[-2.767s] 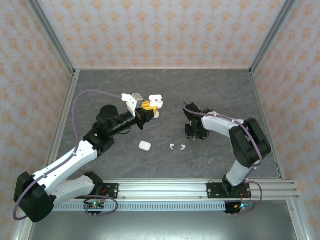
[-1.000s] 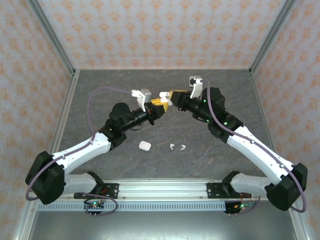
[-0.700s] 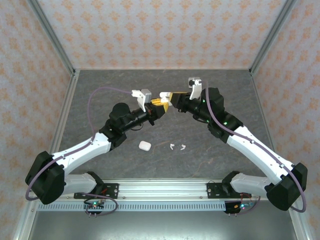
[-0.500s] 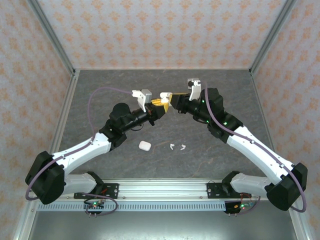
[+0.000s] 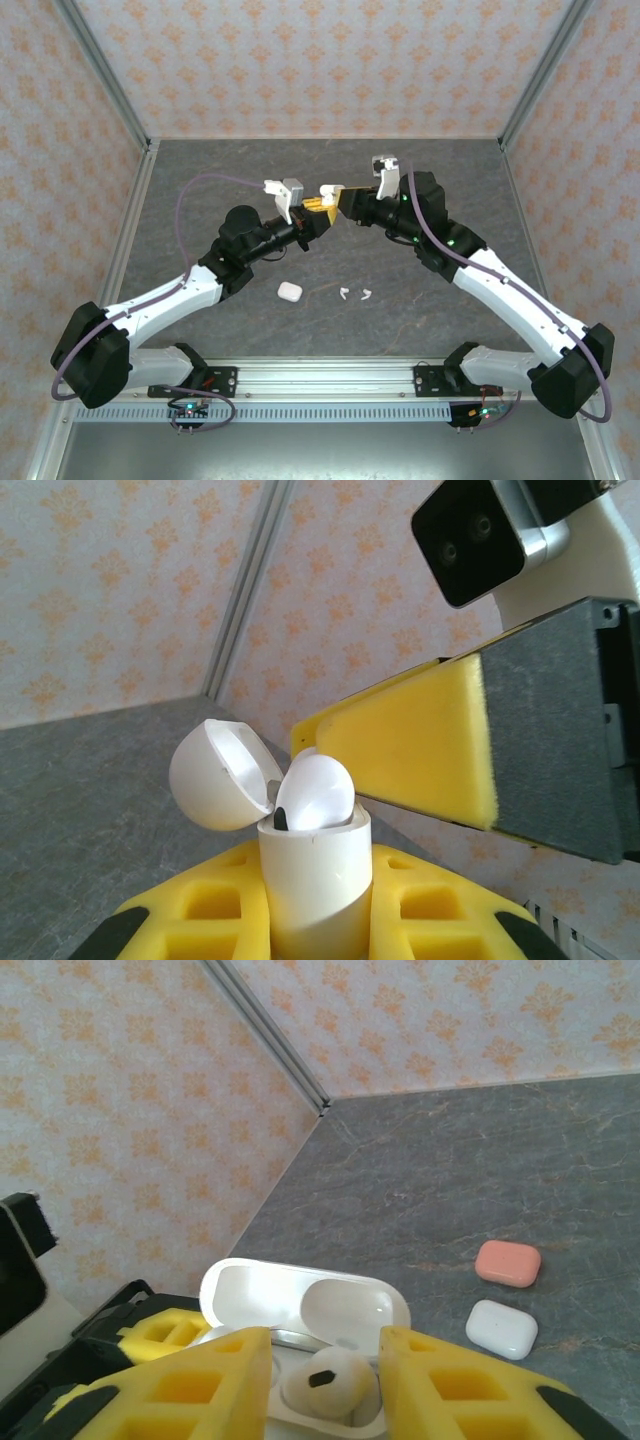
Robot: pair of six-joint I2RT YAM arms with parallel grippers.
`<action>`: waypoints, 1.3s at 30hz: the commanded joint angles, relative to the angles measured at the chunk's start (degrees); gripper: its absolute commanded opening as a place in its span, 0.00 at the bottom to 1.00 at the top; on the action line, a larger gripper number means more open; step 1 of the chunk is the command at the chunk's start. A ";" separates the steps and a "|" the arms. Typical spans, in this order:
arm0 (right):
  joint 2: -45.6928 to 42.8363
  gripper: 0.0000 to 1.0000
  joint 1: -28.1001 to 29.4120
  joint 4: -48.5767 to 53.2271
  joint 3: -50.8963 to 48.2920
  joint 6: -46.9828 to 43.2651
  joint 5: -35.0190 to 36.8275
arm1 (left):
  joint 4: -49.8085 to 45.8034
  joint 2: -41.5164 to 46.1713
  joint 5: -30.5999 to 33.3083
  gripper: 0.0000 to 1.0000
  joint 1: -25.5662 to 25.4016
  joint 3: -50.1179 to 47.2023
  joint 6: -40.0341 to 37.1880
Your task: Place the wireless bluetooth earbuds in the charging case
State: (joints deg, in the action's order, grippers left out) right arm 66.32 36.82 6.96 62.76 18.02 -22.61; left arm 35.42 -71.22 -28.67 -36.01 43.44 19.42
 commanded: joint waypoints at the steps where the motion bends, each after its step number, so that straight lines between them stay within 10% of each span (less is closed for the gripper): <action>1: -0.18 0.39 0.45 1.18 2.93 0.43 -2.41 | 3.02 -0.04 -0.25 0.00 -0.29 1.49 -1.40; 12: -0.91 0.65 -0.62 9.85 8.94 -3.13 1.39 | 4.35 0.88 -0.41 0.00 -0.29 0.40 -1.50; 21: -2.32 0.94 -8.51 3.52 3.29 2.26 -19.67 | 5.34 2.54 -1.89 0.00 -0.29 -0.24 -1.76; 39: 2.26 0.85 -7.64 -9.46 4.41 6.80 -29.31 | 3.01 1.66 -4.05 0.00 -1.08 1.34 -2.96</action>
State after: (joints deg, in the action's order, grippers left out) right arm 69.52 28.95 0.51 64.20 26.00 -50.63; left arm 37.56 -70.28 -31.55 -36.75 43.44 18.11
